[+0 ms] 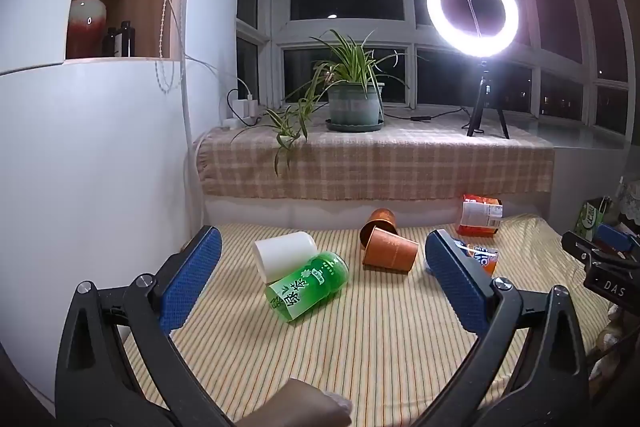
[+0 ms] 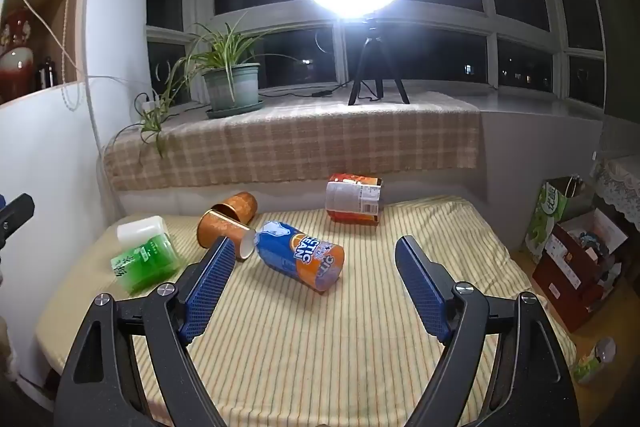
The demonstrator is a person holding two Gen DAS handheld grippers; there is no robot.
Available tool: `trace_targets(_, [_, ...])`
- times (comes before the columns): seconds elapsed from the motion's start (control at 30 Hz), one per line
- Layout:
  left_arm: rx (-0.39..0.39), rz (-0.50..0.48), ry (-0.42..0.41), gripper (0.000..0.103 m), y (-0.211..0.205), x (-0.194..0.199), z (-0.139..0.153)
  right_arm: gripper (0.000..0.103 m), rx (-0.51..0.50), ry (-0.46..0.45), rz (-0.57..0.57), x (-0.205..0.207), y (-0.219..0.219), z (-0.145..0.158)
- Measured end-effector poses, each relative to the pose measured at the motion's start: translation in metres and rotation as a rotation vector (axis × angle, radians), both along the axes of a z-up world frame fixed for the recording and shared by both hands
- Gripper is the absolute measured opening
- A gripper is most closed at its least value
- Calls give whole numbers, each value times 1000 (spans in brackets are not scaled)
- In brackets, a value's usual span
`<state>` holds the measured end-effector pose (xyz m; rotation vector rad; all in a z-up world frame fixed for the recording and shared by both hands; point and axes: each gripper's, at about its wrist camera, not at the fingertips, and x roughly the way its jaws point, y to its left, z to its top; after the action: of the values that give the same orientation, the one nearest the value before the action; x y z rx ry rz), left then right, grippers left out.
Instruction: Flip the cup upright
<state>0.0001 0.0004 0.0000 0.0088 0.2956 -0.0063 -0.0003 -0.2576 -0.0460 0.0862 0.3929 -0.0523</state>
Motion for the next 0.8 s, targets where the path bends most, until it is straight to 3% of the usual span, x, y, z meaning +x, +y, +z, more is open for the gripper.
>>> trace_targets(0.8, [-22,9,19,103,11,4,-3,82,1,6,-2,1,-2,-1])
